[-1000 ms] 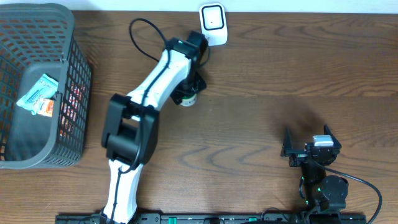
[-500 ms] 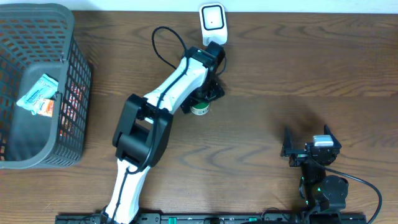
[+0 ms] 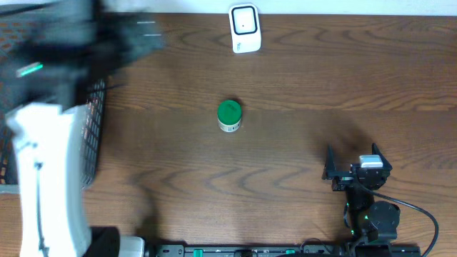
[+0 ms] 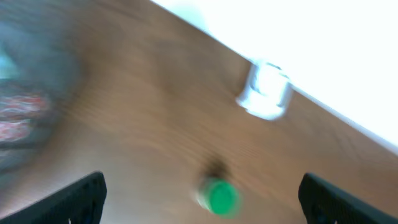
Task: Scan the item barcode
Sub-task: 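Carry bottle past scanner with left gripper and set it on table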
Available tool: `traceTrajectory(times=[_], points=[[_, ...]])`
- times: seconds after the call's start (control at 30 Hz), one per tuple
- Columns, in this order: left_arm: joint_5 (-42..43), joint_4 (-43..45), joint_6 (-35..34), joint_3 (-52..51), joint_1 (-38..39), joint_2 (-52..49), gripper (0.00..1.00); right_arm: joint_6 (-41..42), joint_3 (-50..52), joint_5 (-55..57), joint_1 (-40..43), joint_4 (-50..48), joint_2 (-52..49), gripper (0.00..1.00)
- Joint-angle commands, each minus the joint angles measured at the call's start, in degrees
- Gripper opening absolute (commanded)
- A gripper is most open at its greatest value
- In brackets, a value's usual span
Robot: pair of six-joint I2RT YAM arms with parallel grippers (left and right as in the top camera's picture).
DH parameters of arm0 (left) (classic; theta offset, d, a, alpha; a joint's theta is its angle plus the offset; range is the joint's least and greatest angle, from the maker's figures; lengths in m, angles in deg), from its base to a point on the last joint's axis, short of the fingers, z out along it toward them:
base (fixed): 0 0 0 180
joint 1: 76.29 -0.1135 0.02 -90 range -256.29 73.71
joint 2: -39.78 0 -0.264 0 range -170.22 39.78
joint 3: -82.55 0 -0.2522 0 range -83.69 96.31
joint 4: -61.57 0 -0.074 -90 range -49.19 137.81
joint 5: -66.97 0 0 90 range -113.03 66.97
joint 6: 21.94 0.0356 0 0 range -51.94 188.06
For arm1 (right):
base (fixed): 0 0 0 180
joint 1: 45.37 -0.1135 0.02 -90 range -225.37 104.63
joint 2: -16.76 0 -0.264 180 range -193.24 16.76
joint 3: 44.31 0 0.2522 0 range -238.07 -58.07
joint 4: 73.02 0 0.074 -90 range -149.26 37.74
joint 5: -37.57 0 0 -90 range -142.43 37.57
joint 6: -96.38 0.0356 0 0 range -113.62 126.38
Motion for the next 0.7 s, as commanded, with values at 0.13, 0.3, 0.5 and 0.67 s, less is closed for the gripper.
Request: traceTrajectory(times=[0.13,0.3,0.5,0.67], points=[[6.05,-4.83,3.98,-2.95,-28.04,-1.64,0.98,0.87,0.13,-0.09,0.76,0.17,0.22,0.99],[7.91,-1.73,3.04,-11.3,-37.9,-4.24,0.98,0.87,0.13,-0.09,0.76,0.17,0.22,0.99],[7.96,6.71,-3.04,-22.71,-39.78,-8.37,0.98,0.9,0.13,-0.09,0.76,0.17,0.22,0.99],[8.11,12.39,-4.07,-27.5,-38.21,-13.62,0.98,0.87,0.13,-0.09,0.76,0.17,0.22,0.99]])
